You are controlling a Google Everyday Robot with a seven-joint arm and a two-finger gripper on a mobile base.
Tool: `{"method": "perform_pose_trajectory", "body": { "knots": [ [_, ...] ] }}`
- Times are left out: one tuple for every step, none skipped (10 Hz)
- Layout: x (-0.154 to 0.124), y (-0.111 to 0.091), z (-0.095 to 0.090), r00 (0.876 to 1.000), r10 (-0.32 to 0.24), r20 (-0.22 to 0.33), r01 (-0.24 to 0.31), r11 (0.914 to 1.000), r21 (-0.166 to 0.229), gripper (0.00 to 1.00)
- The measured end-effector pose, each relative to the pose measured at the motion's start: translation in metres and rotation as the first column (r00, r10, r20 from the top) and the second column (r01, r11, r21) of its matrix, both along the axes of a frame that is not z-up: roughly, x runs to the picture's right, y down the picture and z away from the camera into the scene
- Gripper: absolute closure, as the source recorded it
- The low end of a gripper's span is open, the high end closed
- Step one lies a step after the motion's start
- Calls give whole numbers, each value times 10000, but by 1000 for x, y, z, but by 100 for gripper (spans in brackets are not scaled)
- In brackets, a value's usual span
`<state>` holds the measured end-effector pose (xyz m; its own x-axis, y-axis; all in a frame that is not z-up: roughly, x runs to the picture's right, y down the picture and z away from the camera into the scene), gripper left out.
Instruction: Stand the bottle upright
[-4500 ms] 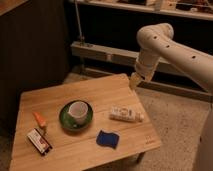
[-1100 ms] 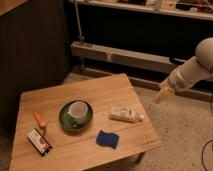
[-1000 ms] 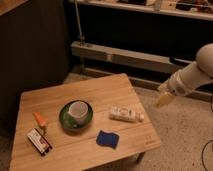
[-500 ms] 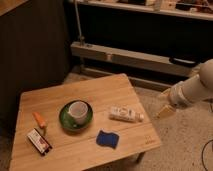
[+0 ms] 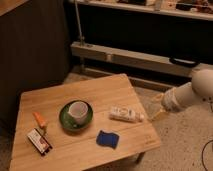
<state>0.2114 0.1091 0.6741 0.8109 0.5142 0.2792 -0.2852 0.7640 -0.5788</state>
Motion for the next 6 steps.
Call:
{"method": "perform_pose_trajectory", "body": {
  "knots": [
    [-1,9,15,9997,-216,80,215,9996,200,35],
    [-2,18,34,9984,-563,-14,563,9973,474,35],
    [0,26,59,9930,-1076,-497,1114,9904,823,35],
    [2,25,74,9879,-1315,-819,1393,9854,975,35],
    [5,19,90,9825,-1488,-1124,1617,9800,1157,35],
    [10,8,106,9770,-1618,-1390,1804,9744,1339,35]
  ]
}}
